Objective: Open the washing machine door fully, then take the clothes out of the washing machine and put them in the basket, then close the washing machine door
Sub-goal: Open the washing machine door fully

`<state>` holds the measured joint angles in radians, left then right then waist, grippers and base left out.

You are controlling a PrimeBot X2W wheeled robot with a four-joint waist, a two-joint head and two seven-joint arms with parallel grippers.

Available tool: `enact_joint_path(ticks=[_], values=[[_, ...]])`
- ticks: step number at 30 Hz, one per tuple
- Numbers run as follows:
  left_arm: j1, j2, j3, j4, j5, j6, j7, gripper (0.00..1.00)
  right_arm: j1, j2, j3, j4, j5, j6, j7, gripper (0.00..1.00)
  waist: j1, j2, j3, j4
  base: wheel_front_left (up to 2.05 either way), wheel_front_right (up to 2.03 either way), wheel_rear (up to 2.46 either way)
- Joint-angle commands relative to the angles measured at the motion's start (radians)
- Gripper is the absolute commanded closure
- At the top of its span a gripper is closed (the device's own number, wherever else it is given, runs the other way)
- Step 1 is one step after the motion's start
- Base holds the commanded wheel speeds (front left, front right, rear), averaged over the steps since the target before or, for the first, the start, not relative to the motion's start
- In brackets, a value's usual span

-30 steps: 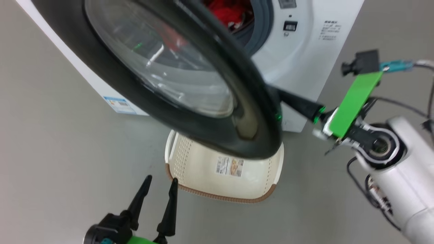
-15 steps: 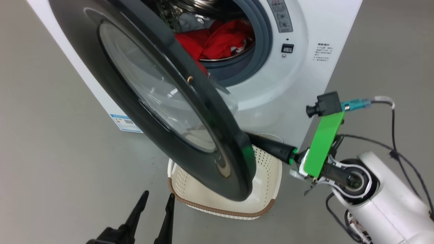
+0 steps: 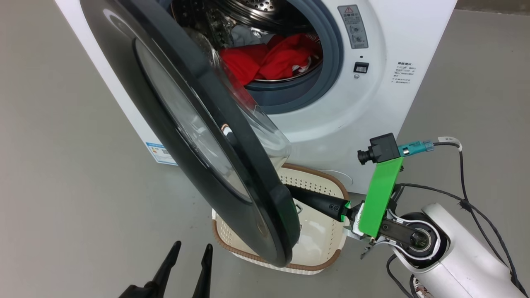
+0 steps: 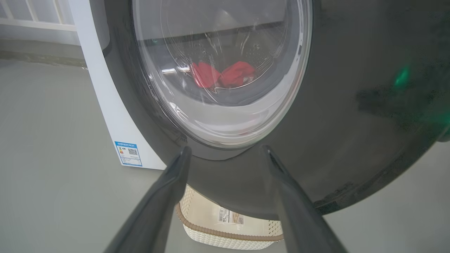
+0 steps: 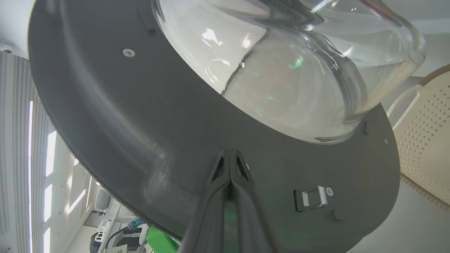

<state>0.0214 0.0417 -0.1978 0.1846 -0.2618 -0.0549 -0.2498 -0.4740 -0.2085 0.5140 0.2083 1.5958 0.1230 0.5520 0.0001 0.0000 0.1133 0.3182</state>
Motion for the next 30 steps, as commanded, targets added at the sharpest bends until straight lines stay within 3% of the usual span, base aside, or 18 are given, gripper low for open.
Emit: enact_joint_path(ticks=[1, 2, 4, 6, 8, 30], values=[[-0.003, 0.009, 0.035, -0.028, 0.012, -0.005, -0.012, 0.0, 0.01, 0.014, 0.003, -0.032, -0.022, 0.008, -0.013, 1.0, 0.0, 0.0, -0.002, -0.002, 0.0, 0.0, 0.0], [-0.003, 0.009, 0.036, -0.028, 0.012, -0.005, -0.012, 0.0, 0.012, 0.012, 0.001, -0.031, -0.025, 0.008, -0.018, 0.92, 0.0, 0.0, -0.002, -0.003, 0.0, 0.0, 0.0], [-0.002, 0.009, 0.037, -0.028, 0.014, -0.007, -0.012, 0.0, 0.016, 0.008, -0.006, -0.027, -0.033, 0.008, -0.032, 0.65, 0.0, 0.0, -0.004, -0.008, 0.0, 0.0, 0.0], [-0.002, 0.009, 0.038, -0.027, 0.017, -0.01, -0.012, 0.0, 0.022, 0.003, -0.01, -0.022, -0.039, 0.008, -0.046, 0.52, 0.0, 0.0, -0.006, -0.013, 0.0, 0.0, 0.0], [-0.003, 0.009, 0.042, -0.026, 0.019, -0.012, -0.012, 0.0, 0.031, -0.003, -0.016, -0.017, -0.044, 0.008, -0.063, 0.02, 0.0, 0.0, -0.007, -0.022, 0.0, 0.0, 0.0], [0.008, 0.009, 0.09, -0.019, 0.036, -0.028, -0.012, 0.0, 0.298, -0.113, -0.103, 0.022, -0.051, 0.008, -0.303, 0.0, 0.0, 0.0, -0.028, -0.12, 0.0, 0.0, 0.0]])
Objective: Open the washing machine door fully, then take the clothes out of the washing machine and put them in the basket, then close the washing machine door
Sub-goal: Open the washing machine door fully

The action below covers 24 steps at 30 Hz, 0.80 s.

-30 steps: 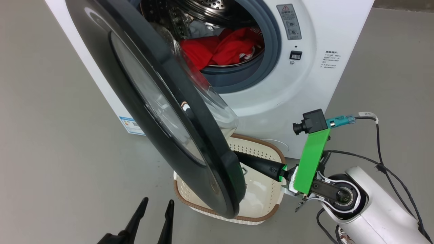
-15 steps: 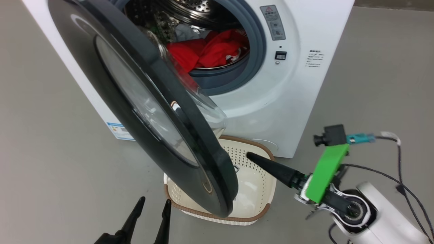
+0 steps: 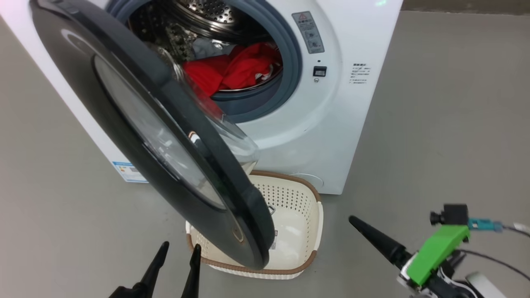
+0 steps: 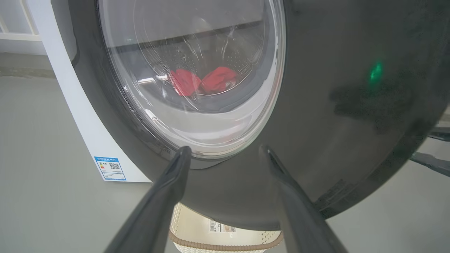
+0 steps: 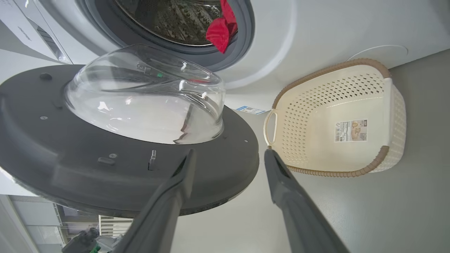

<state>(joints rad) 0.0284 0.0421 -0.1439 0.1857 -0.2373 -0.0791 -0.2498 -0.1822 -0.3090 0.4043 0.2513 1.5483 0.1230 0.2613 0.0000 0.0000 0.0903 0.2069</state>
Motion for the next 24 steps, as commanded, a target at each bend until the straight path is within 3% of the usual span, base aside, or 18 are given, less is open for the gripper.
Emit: enact_joint_path(ticks=[1, 10, 16, 20, 24], values=[[0.002, 0.008, 0.038, -0.02, 0.011, -0.004, -0.012, 0.0, 0.019, -0.017, 0.006, -0.018, -0.011, 0.008, -0.027, 0.0, 0.0, 0.0, -0.006, -0.012, 0.0, 0.0, 0.0], [0.006, 0.008, 0.061, -0.019, 0.004, -0.002, -0.012, 0.0, 0.098, -0.053, 0.041, 0.033, -0.084, 0.008, -0.162, 0.0, 0.0, 0.0, -0.005, -0.048, 0.0, 0.0, 0.0], [0.005, 0.008, 0.076, -0.019, 0.001, -0.001, -0.012, 0.0, 0.111, -0.063, 0.026, 0.051, -0.112, 0.008, -0.331, 0.0, 0.0, 0.0, 0.001, -0.068, 0.0, 0.0, 0.0], [0.004, 0.008, 0.081, -0.017, 0.0, -0.002, -0.012, 0.0, 0.113, -0.085, 0.042, 0.063, -0.182, 0.008, -0.467, 0.0, 0.0, 0.0, 0.002, -0.076, 0.0, 0.0, 0.0], [0.004, 0.008, 0.082, -0.014, 0.0, -0.003, -0.012, 0.0, 0.113, -0.102, 0.059, 0.094, -0.276, 0.008, -0.514, 0.0, 0.0, 0.0, 0.0, -0.079, 0.0, 0.0, 0.0]])
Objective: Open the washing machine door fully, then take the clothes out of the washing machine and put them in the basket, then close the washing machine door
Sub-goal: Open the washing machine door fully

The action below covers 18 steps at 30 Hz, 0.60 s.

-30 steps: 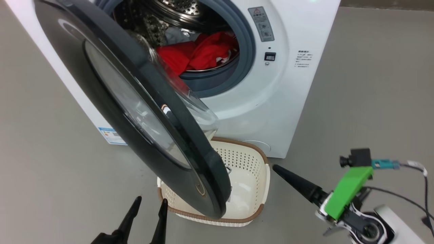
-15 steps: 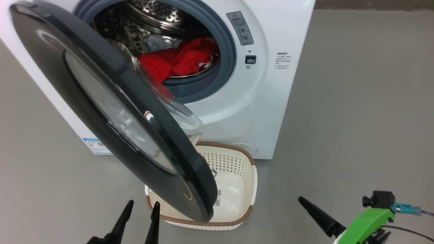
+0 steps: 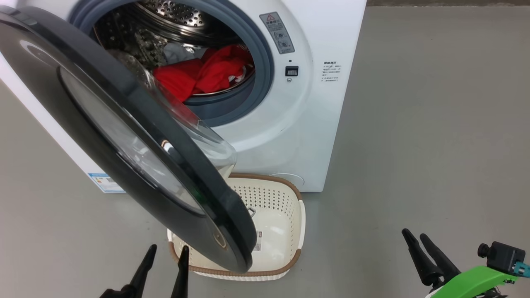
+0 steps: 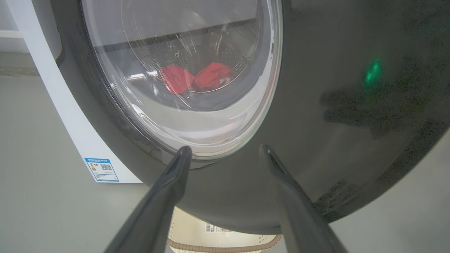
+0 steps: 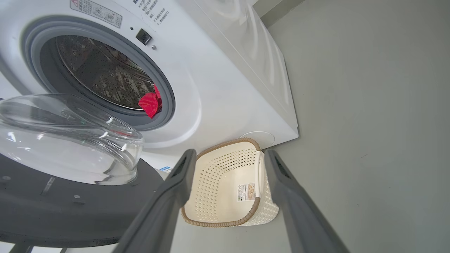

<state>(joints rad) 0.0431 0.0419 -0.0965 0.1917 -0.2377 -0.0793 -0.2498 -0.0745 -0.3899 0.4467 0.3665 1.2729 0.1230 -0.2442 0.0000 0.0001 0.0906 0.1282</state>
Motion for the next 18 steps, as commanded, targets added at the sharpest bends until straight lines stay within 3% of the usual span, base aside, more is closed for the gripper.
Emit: enact_joint_path(ticks=[1, 4, 9, 18], values=[[-0.01, 0.008, 0.036, -0.019, -0.001, -0.003, -0.012, 0.0, 0.006, -0.019, 0.009, -0.009, -0.031, 0.008, -0.014, 0.0, 0.0, -0.0001, -0.001, -0.001, 0.0, 0.0, 0.0], [-0.009, 0.008, 0.042, -0.017, -0.002, -0.004, -0.012, 0.0, 0.012, 0.0, -0.076, 0.014, -0.195, 0.008, -0.017, 0.0, 0.0, -0.0001, -0.005, -0.004, 0.0, 0.0, 0.0], [-0.006, 0.008, 0.044, -0.015, -0.001, -0.004, -0.012, 0.0, 0.065, 0.089, -0.256, 0.008, -0.497, 0.008, -0.017, 0.0, 0.0, -0.0001, -0.013, -0.003, 0.0, 0.0, 0.0], [0.008, 0.008, 0.048, -0.016, 0.003, -0.007, -0.012, 0.0, 0.175, 0.231, -0.468, -0.157, -0.871, 0.008, -0.017, 0.0, 0.0, -0.0001, -0.033, 0.003, 0.0, 0.0, 0.0]])
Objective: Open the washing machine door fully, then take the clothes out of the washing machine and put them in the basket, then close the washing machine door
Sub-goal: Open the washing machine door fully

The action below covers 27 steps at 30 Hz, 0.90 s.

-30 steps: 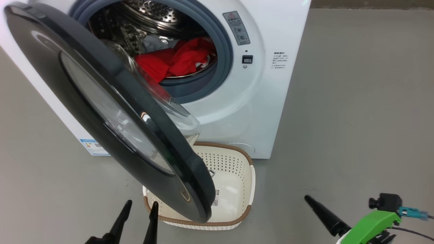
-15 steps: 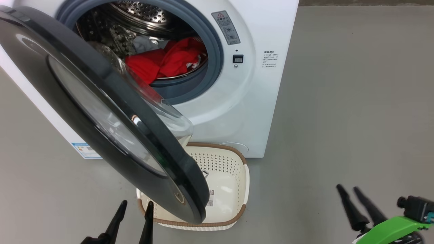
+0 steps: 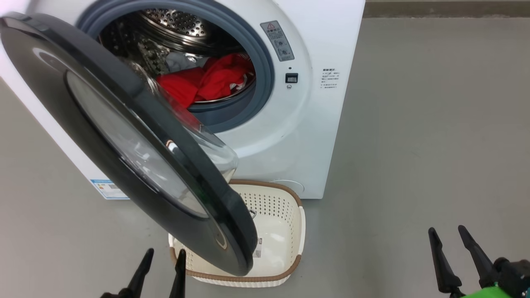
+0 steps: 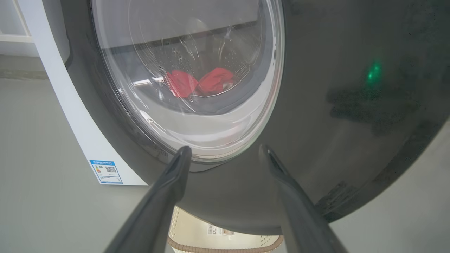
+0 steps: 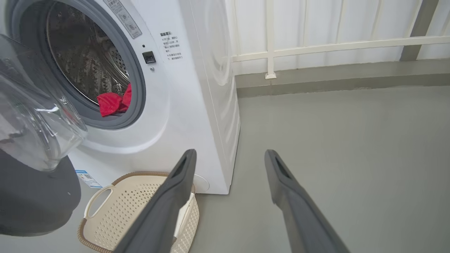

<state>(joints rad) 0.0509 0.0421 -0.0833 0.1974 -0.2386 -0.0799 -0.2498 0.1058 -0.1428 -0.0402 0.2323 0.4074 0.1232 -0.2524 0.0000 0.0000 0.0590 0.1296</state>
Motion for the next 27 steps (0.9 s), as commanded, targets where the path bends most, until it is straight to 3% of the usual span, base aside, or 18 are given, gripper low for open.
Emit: enact_joint_path(ticks=[1, 8, 27], values=[[0.002, 0.008, 0.034, -0.021, 0.004, -0.007, -0.012, 0.0, 0.009, -0.003, 0.004, -0.044, -0.035, 0.008, -0.009, 0.0, 0.0, 0.0, -0.004, 0.003, 0.0, 0.0, 0.0], [0.006, 0.008, 0.03, -0.02, 0.001, -0.007, -0.012, 0.0, 0.099, 0.058, -0.067, -0.104, -0.144, 0.008, -0.009, 0.0, 0.0, 0.0, -0.015, 0.016, 0.0, 0.0, 0.0], [0.004, 0.008, 0.02, -0.023, -0.003, -0.003, -0.012, 0.0, 0.105, 0.086, -0.08, -0.121, -0.166, 0.008, -0.009, 0.0, 0.0, 0.0, -0.013, 0.023, 0.0, 0.0, 0.0]])
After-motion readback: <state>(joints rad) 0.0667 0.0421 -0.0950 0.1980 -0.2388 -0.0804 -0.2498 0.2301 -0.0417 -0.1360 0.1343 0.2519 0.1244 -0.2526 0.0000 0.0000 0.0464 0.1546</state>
